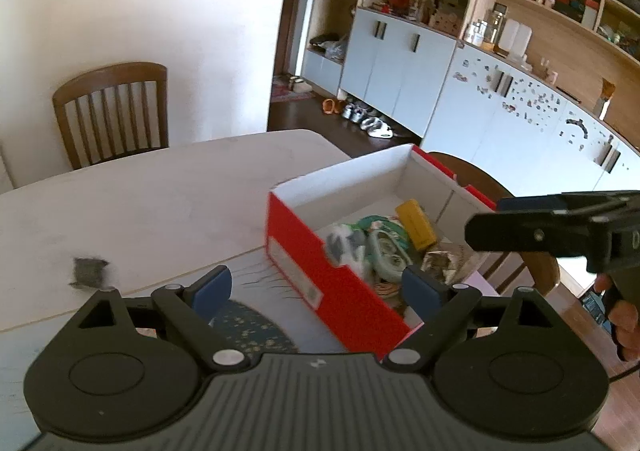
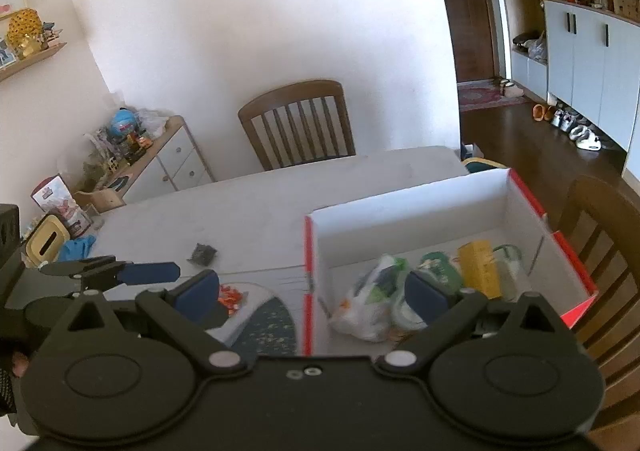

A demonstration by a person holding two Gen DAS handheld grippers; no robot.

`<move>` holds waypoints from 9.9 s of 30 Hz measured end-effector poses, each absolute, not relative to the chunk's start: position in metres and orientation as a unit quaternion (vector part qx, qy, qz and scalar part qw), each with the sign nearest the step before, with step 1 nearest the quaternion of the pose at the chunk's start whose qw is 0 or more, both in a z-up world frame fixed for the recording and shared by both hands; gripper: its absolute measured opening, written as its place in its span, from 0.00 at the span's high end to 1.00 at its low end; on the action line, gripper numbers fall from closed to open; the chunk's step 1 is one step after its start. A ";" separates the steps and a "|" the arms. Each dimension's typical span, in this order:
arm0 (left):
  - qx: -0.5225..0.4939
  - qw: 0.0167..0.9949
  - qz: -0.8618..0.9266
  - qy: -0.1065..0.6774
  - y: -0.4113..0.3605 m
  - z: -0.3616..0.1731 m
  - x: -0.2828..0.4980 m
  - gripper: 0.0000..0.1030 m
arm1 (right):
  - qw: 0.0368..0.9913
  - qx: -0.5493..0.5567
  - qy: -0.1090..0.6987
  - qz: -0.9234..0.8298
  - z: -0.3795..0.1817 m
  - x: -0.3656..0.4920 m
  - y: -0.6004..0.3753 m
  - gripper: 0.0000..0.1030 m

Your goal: Organize objects

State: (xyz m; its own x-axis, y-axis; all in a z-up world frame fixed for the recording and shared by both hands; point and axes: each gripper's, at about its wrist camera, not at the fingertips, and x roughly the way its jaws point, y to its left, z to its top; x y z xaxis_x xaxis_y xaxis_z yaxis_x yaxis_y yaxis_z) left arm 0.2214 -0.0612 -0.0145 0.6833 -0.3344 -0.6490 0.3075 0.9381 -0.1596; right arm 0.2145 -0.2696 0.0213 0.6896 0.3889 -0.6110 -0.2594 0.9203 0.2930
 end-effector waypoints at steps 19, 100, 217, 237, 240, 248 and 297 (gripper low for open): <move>-0.015 0.934 -0.125 0.334 0.047 -0.025 0.223 0.00 | 0.913 0.066 0.367 0.166 0.003 0.199 -0.177 0.04; 0.009 0.915 -0.080 0.395 0.119 -0.160 0.342 0.57 | 0.878 -0.009 0.451 0.159 -0.135 0.300 -0.041 0.67; 0.073 0.873 -0.180 0.447 -0.226 -0.097 0.333 0.41 | 0.893 -0.059 0.415 0.163 -0.066 0.271 -0.346 0.55; 0.031 0.911 -0.182 0.369 -0.170 -0.037 0.251 0.31 | 0.919 0.005 0.375 0.125 -0.028 0.228 -0.337 0.37; 0.030 0.914 -0.186 0.360 -0.163 -0.032 0.241 0.30 | 0.920 0.014 0.372 0.121 -0.026 0.221 -0.332 0.29; 0.021 0.918 -0.192 0.348 -0.142 -0.025 0.220 0.20 | 0.926 0.033 0.356 0.117 -0.018 0.202 -0.319 0.23; -0.011 0.920 -0.224 0.322 -0.091 -0.024 0.155 0.00 | 0.949 0.095 0.295 0.062 -0.001 0.108 -0.267 0.03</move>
State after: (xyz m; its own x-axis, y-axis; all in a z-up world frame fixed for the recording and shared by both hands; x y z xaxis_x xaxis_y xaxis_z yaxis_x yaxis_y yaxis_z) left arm 0.1546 -0.0912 -0.0239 0.6918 -0.4201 -0.5873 0.4058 0.8990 -0.1650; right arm 0.1077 -0.2673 -0.0012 0.8180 0.1744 -0.5481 -0.0626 0.9743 0.2166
